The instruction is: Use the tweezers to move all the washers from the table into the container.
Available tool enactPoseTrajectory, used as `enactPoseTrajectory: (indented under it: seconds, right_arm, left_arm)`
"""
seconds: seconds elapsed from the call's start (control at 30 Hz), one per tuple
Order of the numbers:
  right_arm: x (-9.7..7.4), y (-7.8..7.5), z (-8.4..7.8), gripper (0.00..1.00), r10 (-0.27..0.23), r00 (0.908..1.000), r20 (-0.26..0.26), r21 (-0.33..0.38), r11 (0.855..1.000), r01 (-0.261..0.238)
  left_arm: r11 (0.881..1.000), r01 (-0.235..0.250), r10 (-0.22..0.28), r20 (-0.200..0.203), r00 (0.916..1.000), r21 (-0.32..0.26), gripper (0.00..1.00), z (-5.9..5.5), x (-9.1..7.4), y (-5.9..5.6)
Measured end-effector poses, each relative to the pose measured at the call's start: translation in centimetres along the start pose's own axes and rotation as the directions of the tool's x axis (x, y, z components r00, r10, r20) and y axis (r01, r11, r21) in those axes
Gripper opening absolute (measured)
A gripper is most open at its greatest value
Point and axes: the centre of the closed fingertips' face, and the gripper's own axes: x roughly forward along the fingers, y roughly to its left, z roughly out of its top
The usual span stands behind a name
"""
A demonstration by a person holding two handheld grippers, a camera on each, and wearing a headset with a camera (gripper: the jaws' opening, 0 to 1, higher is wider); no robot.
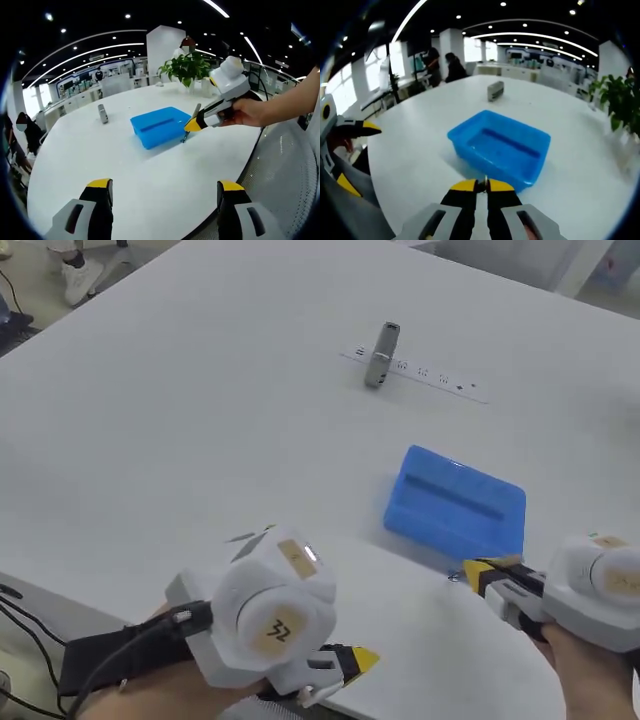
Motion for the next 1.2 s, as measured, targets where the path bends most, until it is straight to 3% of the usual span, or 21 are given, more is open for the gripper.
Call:
enactPoseTrajectory:
  seconds: [0.47,0.6,1.03,1.2]
  right_arm:
    - [0.41,-0.55,0.38,0.04,0.000,0.9999,-0.012,-0.023,1.000,0.000]
    - [0.40,0.00,0.26,0.04,0.006,0.9996,-0.029,-0.021,1.000,-0.007]
    - [0.50,-0.38,0.43,0.04,0.000,0.9962,-0.087,0.070,0.998,0.006]
    - [0.57,-0.57,0.48,0.04,0.008,0.9955,-0.094,0.063,0.998,-0.002]
  left_arm:
    - [1.000,0.006,-0.006,-0.003,1.0000,0.001,0.87,-0.03,0.01,-0.08]
    - [1.000,0.006,-0.006,-0.005,1.0000,0.001,0.87,-0.08,-0.01,-0.07]
    - [1.000,-0.001,0.001,-0.009,1.0000,0.001,0.87,-0.13,-0.05,0.06]
    - [1.000,-0.004,0.004,-0.010,0.9999,0.002,0.87,-0.15,-0.01,0.09]
